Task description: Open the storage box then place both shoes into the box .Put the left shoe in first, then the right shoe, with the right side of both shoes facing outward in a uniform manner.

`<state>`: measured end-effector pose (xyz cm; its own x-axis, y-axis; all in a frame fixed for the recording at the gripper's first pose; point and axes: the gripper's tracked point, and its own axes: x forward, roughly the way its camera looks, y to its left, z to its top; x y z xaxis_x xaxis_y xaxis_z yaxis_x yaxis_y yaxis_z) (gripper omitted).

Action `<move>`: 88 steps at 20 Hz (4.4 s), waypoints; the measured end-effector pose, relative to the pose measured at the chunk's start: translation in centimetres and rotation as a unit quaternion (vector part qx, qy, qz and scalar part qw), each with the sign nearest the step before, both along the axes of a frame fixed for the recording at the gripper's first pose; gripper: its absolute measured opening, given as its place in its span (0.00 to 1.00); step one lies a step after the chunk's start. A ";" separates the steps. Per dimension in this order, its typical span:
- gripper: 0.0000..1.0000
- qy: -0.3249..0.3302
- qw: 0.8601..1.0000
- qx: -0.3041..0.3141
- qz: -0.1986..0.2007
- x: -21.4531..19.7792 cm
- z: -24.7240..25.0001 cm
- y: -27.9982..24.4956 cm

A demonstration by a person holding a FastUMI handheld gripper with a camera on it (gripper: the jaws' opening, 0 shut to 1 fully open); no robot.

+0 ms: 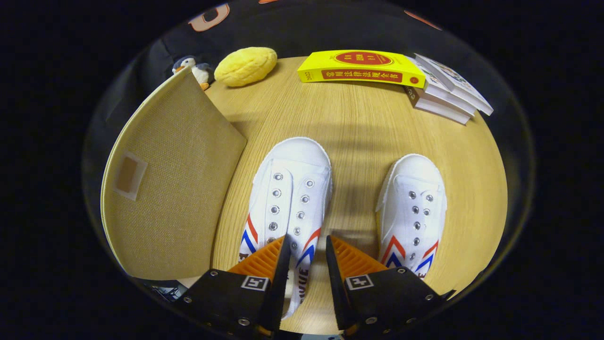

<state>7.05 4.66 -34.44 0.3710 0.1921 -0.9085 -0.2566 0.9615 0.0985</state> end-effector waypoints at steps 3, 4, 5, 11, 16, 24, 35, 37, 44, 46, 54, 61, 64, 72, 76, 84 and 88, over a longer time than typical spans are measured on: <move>0.27 0.017 0.999 0.036 0.000 -0.1 -0.1 0.1; 0.22 0.019 0.998 0.055 -0.023 -0.1 -0.1 0.1; 0.16 0.019 0.995 0.079 -0.055 -0.2 0.0 0.1; 0.00 0.031 0.962 0.238 -0.133 -0.6 0.1 0.8; 0.00 0.016 0.927 0.332 -0.176 -0.8 1.8 1.5; 0.00 -0.030 0.894 0.394 -0.214 0.4 7.6 1.6; 0.00 -0.116 0.898 0.397 -0.147 0.1 21.6 9.2; 0.00 -0.120 0.909 0.376 -0.133 -0.3 21.9 11.6; 0.00 -0.095 0.926 0.347 -0.116 -1.8 19.4 20.1; 0.00 -0.089 0.930 0.337 -0.115 -2.0 17.9 21.9; 0.00 -0.081 0.958 0.254 -0.108 -2.7 12.5 25.0; 0.00 -0.084 0.972 0.195 -0.097 -1.8 9.0 26.0; 0.14 -0.085 0.970 0.213 -0.077 -2.0 9.8 27.9; 0.98 -0.169 0.970 0.168 -0.051 -1.3 16.7 22.5; 0.98 -0.196 0.964 0.172 -0.056 -1.4 20.0 18.6; 0.98 -0.222 0.962 0.109 -0.117 -0.9 20.3 5.0; 0.98 -0.219 0.964 0.053 -0.142 -1.2 18.2 -2.5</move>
<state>5.87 2.17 -16.27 0.7657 0.1094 -0.6338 -0.0233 0.9895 0.1427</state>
